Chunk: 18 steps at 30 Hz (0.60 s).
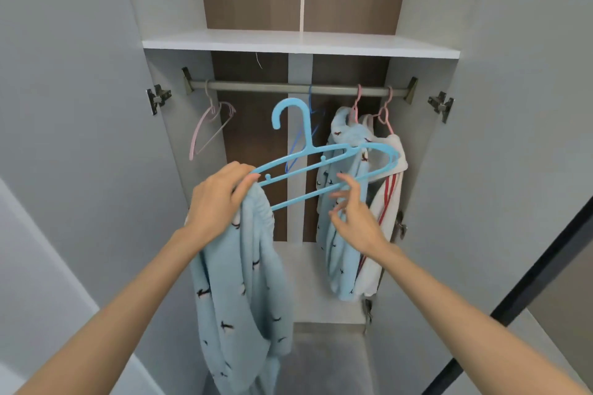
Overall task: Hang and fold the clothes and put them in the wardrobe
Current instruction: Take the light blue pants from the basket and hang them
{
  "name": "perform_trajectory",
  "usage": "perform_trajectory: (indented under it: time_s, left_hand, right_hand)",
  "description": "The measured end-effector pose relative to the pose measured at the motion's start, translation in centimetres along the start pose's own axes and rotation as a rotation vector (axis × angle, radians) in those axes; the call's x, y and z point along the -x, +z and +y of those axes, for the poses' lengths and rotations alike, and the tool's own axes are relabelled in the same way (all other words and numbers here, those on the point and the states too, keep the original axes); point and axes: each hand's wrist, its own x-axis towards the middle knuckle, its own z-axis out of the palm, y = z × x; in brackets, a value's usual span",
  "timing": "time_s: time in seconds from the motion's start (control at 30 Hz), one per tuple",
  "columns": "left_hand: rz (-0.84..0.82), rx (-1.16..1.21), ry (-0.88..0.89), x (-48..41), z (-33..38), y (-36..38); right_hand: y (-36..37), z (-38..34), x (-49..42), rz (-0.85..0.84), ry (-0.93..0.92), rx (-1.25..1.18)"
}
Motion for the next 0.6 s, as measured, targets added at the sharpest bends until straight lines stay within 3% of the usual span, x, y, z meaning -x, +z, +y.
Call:
perform_trajectory:
  time_s: [0.2, 0.43, 0.5, 0.6]
  left_hand:
    - [-0.085, -0.012, 0.055, -1.3, 0.8, -0.6]
    - [-0.075, -0.042, 0.097, -2.0, 0.6, -2.6]
    - [-0.07, -0.062, 0.099, -1.9, 0.3, -3.1]
    - [-0.035, -0.118, 0.087, -1.4, 0.0, -3.7]
  right_hand:
    - [5.4, -3.4, 2.3, -0.257, -0.084, -0.143]
    - [6.3, -7.9, 1.2, -0.434, 0.021, -0.642]
    - [6.3, -7.7, 1.4, -0.563, 0.038, -0.605]
    - [6.5, -6.5, 2.0, -0.794, 0.03, -0.351]
